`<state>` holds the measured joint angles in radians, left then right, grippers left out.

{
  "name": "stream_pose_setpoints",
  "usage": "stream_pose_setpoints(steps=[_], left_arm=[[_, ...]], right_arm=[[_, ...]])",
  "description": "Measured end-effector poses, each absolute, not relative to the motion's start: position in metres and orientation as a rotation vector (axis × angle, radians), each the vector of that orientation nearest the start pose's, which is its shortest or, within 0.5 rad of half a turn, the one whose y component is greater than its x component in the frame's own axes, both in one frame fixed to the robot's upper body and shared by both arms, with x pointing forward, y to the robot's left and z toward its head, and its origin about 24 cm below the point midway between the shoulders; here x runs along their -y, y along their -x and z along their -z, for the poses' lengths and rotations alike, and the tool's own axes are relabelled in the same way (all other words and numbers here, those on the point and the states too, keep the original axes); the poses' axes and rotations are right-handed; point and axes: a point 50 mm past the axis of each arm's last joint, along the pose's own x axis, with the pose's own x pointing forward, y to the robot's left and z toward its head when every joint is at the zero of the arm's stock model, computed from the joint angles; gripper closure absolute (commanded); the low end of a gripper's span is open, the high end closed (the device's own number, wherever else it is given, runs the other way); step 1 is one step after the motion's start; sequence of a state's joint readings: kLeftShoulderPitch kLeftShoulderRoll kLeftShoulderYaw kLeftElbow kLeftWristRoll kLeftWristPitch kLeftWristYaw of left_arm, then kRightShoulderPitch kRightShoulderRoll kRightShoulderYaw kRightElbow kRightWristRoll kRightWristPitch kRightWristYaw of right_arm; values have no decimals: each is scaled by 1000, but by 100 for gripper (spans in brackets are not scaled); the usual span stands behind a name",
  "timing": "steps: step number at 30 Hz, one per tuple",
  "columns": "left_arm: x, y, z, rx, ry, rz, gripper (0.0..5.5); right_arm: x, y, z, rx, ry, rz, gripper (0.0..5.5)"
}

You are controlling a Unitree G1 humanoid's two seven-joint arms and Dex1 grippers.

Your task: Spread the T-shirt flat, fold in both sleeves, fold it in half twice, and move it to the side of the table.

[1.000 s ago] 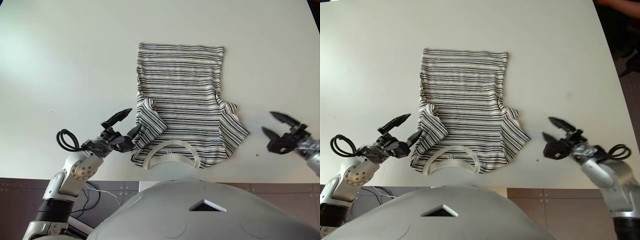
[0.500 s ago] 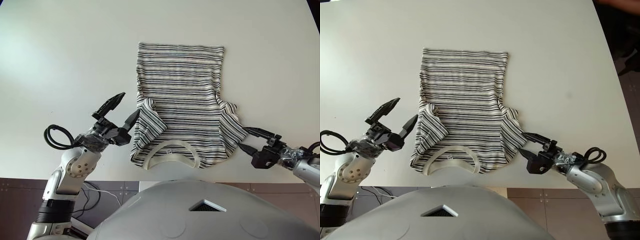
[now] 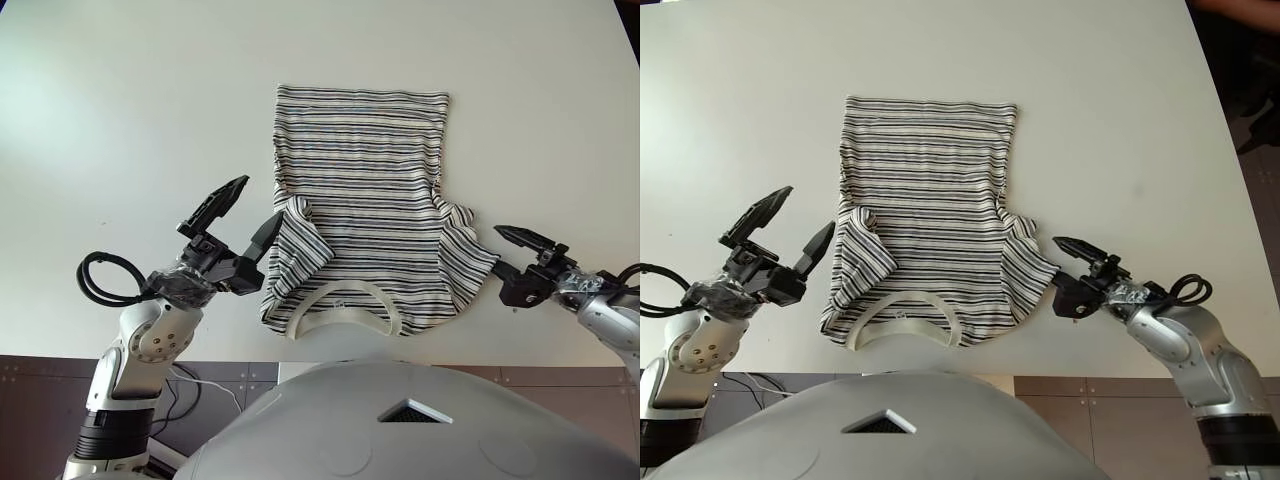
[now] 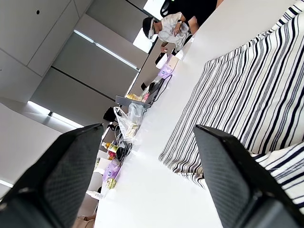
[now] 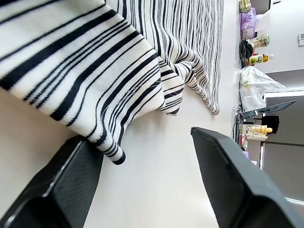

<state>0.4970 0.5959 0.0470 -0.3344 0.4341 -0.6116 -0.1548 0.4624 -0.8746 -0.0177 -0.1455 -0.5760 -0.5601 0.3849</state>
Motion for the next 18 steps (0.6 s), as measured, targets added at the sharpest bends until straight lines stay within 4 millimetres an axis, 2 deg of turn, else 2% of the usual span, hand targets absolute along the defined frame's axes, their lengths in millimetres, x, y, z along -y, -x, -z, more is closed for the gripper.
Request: stream_pose_setpoints(steps=[11,15,18], left_arm=[[-198,-144,-77,326,-980,544,199],[-198,-144,-77,325,-980,544,199],[-198,-144,-77,325,-979,543,199]], right_arm=[[246,-142,-37,-114,1335,-949,425],[248,-139,-35,-143,1330,-945,506],[248,-136,-33,-157,1324,-949,538]])
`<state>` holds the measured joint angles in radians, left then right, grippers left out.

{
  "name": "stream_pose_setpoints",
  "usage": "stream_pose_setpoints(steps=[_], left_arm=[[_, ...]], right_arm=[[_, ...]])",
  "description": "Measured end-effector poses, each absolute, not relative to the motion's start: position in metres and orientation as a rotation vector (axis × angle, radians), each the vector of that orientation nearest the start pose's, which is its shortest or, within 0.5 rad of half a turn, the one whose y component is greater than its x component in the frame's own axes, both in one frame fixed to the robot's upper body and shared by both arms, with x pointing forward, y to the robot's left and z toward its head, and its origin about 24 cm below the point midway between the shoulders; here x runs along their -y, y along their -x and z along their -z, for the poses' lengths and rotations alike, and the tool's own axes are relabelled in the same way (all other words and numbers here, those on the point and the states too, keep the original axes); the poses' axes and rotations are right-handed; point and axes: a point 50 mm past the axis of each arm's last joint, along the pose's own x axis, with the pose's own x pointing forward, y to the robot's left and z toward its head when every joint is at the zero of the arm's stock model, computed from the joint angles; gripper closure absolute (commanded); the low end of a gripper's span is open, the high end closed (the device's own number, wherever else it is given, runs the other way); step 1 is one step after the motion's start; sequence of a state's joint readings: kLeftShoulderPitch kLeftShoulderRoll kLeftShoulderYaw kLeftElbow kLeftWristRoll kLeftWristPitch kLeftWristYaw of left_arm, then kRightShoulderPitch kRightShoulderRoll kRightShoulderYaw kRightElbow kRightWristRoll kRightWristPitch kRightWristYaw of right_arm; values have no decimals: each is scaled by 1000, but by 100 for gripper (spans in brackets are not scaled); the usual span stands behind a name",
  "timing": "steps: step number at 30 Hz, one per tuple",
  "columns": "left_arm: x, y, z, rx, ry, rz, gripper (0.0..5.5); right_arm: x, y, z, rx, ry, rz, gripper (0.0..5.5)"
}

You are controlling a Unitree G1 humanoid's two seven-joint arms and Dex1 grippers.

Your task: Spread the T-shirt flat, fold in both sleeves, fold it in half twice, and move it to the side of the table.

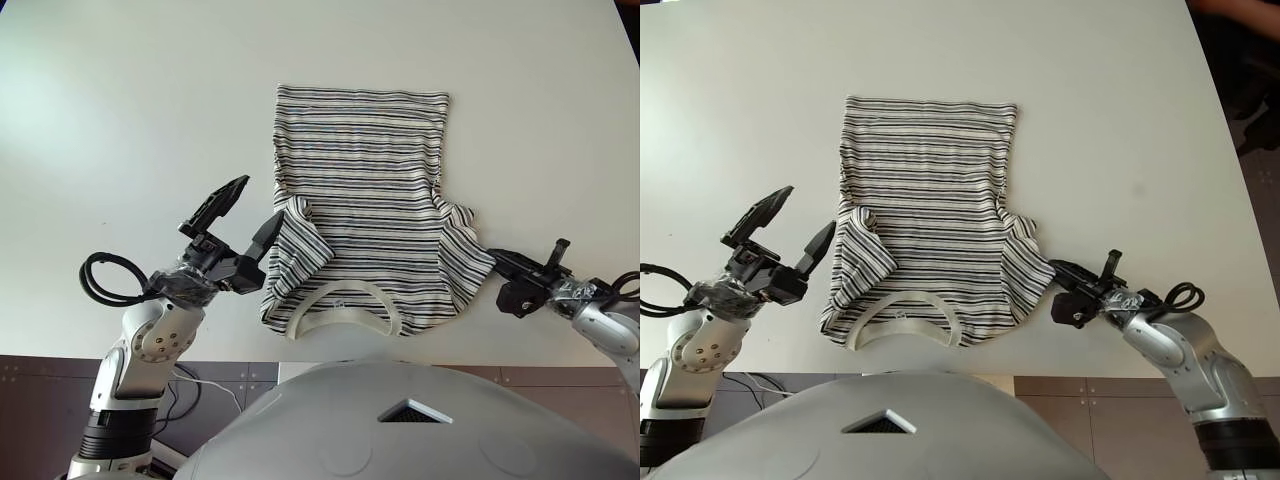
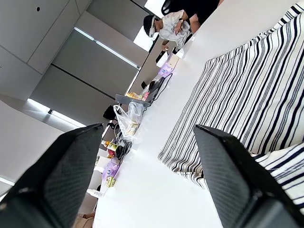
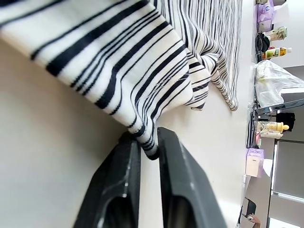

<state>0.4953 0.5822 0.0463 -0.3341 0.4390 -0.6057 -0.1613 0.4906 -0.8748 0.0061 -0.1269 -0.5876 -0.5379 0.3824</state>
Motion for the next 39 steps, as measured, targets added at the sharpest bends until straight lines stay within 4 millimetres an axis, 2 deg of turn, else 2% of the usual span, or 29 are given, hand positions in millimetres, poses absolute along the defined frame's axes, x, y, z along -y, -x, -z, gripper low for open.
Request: stream_pose_setpoints(steps=[8,12,20,27,32,39], left_arm=[[-198,-145,-77,326,-980,544,199],[-198,-146,-77,328,-982,542,199],[-198,-148,-70,307,-1007,578,199],[-193,-146,-62,294,-1010,635,199],[-189,-144,-55,275,-1018,672,199],[-187,-144,-53,272,-1012,683,199]], right_arm=[[247,-138,-36,-134,1323,-919,538],[244,-147,-47,-48,1290,-807,538],[234,-149,-66,70,1216,-772,538],[209,-143,-64,138,1144,-894,538],[189,-148,-66,214,1121,-971,538],[156,-143,-49,257,1051,-1127,538]])
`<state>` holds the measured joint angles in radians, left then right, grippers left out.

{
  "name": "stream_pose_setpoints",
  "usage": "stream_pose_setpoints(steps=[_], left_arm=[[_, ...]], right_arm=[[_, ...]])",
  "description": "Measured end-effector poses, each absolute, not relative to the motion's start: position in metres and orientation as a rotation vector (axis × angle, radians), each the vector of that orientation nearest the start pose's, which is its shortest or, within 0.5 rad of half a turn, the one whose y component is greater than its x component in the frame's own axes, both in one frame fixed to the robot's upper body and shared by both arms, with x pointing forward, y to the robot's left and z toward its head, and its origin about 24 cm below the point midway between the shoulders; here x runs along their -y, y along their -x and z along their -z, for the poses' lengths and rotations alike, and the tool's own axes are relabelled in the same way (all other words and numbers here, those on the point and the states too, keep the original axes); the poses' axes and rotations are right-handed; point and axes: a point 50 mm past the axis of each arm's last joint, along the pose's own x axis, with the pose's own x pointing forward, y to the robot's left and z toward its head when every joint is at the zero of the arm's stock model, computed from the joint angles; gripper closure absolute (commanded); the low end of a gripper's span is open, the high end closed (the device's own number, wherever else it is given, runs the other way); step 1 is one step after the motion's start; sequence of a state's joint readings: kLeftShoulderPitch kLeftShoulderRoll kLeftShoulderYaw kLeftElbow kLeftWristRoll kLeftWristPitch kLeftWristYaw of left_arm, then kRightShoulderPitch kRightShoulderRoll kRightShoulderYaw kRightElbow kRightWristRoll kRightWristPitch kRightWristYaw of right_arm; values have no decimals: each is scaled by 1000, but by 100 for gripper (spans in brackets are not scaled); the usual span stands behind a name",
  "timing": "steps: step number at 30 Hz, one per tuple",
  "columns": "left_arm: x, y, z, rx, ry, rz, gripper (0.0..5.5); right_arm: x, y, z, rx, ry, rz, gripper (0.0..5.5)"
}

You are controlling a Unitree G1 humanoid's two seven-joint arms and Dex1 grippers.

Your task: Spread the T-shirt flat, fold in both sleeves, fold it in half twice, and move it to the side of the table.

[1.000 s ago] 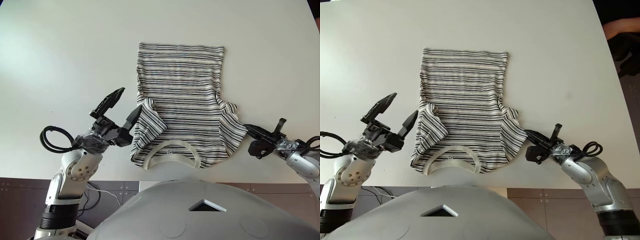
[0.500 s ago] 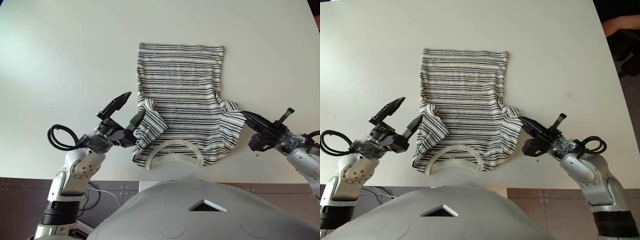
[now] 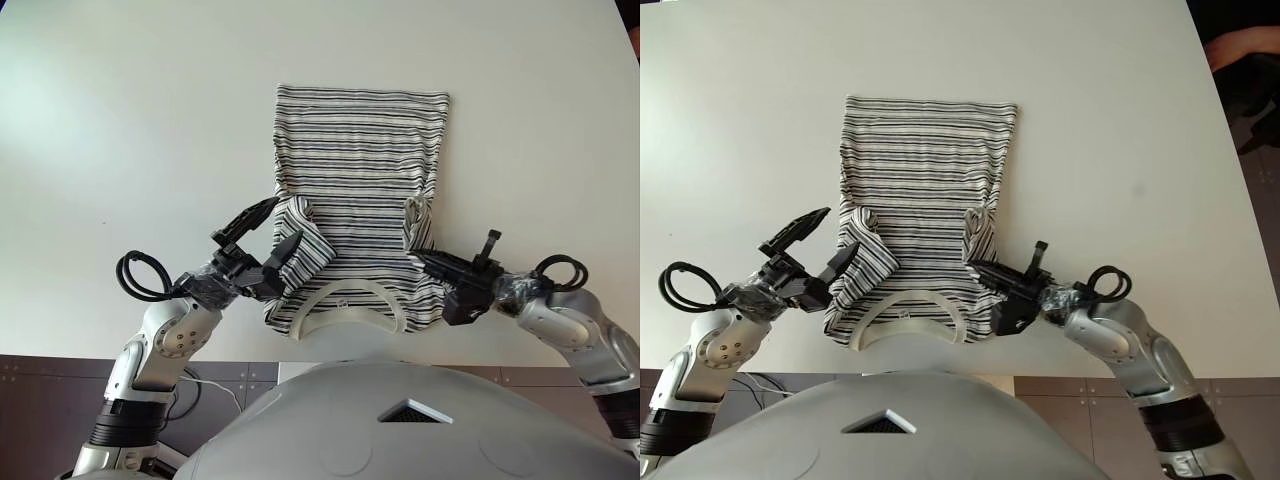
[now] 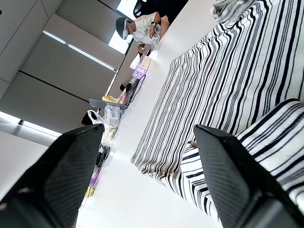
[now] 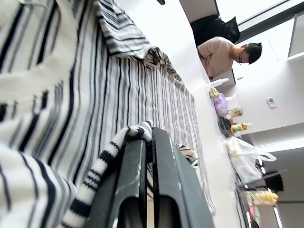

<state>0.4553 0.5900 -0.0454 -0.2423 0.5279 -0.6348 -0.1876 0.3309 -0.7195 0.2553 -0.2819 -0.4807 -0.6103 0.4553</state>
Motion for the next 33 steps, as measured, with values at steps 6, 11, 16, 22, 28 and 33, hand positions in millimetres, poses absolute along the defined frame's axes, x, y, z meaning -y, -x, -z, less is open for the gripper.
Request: stream_pose_setpoints(steps=[6,11,16,22,28,33], left_arm=[[-187,-144,-53,274,-1015,678,199],[-194,-150,-59,288,-1036,639,199],[-211,-150,-66,260,-1081,628,199],[-259,-133,-69,40,-1077,726,144],[-271,-112,-51,-175,-1097,1059,106],[-251,-107,-48,-122,-1053,1228,106]], right_arm=[[157,-158,-41,221,1071,-1069,450],[159,-162,-45,227,1073,-1041,364],[172,-156,-51,179,1037,-1053,279],[242,-155,-82,-16,1168,-956,185],[249,-133,-65,-171,1300,-1200,165],[232,-137,-61,-77,1320,-1309,165]])
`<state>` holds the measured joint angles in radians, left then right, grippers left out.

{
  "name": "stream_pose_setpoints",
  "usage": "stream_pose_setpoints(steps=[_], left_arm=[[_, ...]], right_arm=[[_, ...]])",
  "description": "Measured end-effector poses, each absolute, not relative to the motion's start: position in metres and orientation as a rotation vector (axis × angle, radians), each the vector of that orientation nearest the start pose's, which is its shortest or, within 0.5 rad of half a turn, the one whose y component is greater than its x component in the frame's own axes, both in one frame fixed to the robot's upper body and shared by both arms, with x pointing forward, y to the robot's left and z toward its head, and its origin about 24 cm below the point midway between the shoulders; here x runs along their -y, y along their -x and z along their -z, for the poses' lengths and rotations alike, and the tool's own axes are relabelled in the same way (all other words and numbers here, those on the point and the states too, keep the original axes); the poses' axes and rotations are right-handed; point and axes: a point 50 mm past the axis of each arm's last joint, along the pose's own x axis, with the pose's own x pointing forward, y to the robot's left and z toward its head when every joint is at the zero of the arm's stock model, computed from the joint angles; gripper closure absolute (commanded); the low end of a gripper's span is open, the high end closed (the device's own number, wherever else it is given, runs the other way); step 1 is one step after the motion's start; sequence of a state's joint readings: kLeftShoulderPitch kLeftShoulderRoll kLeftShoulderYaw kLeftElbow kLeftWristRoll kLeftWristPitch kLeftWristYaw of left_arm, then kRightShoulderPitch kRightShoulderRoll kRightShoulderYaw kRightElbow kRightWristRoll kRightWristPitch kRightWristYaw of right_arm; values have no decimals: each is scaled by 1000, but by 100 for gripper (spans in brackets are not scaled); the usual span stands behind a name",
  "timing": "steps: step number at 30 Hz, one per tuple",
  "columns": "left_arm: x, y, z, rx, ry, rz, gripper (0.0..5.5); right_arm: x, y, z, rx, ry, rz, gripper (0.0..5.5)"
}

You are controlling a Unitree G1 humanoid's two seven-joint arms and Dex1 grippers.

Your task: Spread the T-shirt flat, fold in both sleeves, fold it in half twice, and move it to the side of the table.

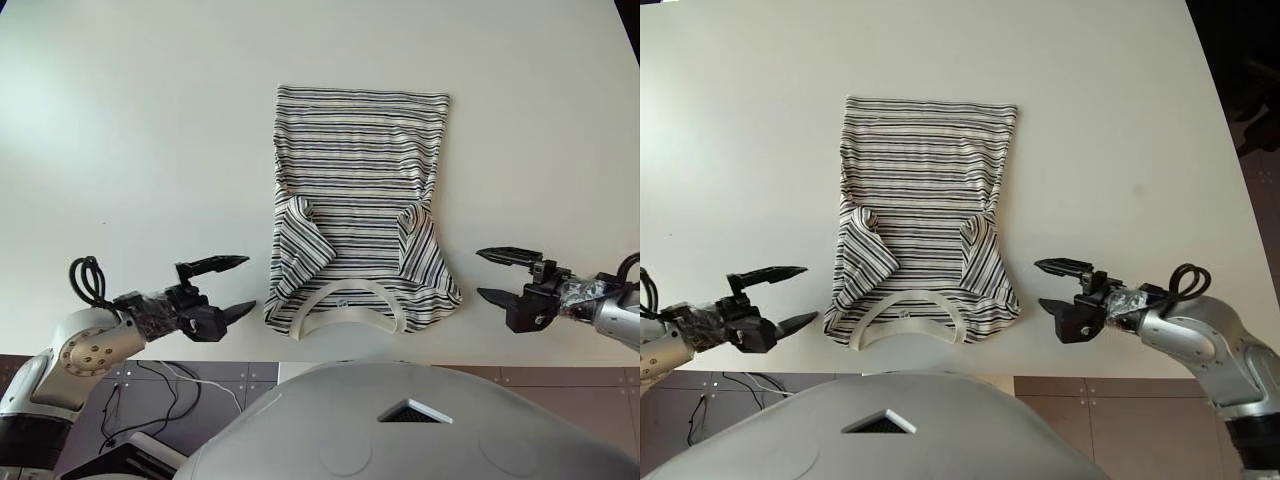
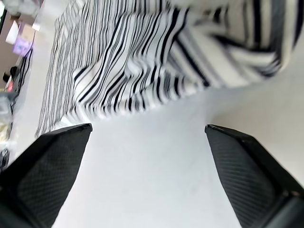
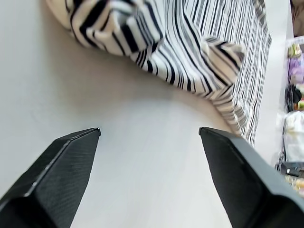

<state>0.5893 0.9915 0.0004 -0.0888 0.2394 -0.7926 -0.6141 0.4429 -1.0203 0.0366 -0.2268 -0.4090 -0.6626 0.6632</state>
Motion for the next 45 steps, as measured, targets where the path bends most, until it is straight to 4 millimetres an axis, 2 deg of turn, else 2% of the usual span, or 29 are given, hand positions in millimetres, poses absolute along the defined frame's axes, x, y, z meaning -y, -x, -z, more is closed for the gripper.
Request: stream_pose_setpoints(steps=[4,11,21,29,33,36,38,41,45], left_arm=[[-236,-105,-45,-91,-1008,1322,106],[-226,-104,-43,-69,-994,1393,106],[-223,-108,-38,-47,-1007,1445,282],[-223,-107,-34,-58,-1000,1460,402],[-222,-106,-32,-60,-999,1471,490],[-222,-105,-31,-68,-1000,1474,535],[-223,-105,-30,-71,-999,1471,540],[-223,-106,-30,-71,-998,1462,540],[-225,-106,-30,-73,-995,1446,540]], right_arm=[[210,-139,-58,21,1290,-1402,165],[199,-141,-57,59,1268,-1464,165],[196,-136,-60,37,1248,-1528,165],[195,-135,-56,15,1236,-1552,296],[194,-133,-54,10,1230,-1564,396],[194,-132,-53,6,1224,-1563,452],[194,-130,-53,2,1214,-1565,499],[193,-127,-55,10,1195,-1553,539],[197,-127,-56,-12,1188,-1526,539]])
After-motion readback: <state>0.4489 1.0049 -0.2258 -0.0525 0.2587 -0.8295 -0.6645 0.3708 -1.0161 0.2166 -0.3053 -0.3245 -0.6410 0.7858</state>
